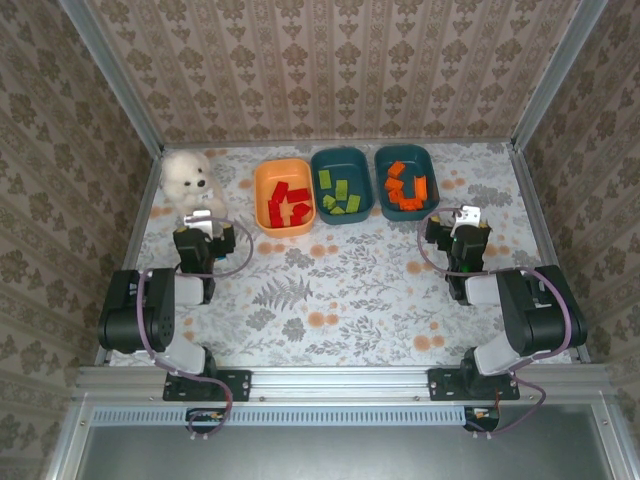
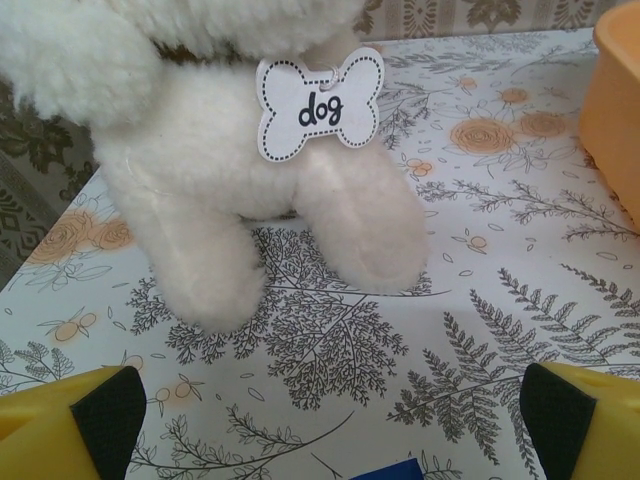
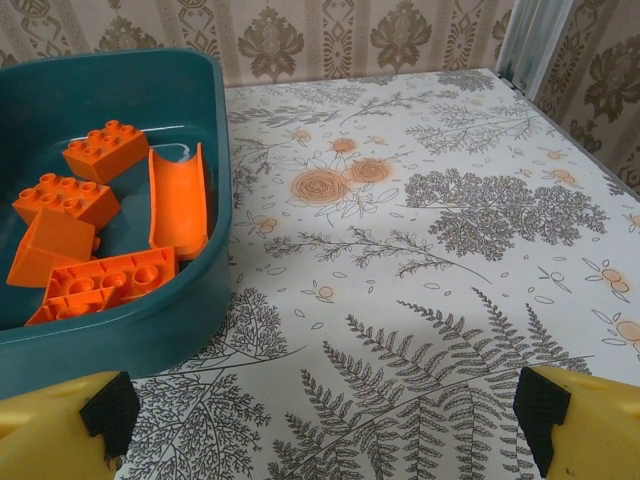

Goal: Sort the legos into containers by color

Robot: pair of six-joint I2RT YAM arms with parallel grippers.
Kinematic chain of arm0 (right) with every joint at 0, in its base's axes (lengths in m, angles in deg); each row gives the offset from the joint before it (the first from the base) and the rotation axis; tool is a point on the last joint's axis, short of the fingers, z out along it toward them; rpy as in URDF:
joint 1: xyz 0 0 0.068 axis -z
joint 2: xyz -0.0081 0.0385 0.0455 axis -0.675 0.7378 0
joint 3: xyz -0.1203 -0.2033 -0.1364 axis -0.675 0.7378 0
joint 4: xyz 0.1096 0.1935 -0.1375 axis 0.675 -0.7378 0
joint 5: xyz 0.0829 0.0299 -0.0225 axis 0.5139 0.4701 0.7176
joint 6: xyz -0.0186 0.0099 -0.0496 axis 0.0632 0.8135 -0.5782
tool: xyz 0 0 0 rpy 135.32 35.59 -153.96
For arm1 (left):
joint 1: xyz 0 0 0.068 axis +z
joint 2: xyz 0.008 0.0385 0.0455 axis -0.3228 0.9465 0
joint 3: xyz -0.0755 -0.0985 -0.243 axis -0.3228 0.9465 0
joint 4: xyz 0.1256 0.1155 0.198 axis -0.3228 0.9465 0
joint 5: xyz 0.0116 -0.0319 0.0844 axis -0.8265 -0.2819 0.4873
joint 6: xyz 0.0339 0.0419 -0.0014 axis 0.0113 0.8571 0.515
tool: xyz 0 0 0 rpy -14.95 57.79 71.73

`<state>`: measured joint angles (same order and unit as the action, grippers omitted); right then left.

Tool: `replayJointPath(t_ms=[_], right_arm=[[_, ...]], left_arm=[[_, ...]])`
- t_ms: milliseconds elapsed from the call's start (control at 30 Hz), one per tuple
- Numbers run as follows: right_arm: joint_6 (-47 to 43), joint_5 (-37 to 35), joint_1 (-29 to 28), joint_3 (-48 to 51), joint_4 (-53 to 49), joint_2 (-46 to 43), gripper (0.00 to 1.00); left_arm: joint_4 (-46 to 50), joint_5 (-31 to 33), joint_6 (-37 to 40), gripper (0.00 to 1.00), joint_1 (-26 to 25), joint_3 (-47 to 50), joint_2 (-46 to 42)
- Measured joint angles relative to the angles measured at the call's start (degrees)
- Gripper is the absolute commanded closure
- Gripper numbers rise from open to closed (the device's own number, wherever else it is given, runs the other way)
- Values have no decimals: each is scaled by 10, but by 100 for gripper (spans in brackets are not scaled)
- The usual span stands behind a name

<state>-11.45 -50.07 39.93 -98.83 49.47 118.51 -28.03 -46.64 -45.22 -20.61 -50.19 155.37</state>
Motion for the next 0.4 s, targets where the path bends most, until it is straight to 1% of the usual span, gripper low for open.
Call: replayJointPath(t_ms=[400], right_arm=[[0,2,0,-1,0,0,0]], left_arm=[[8,0,3,0,-1,0,0]])
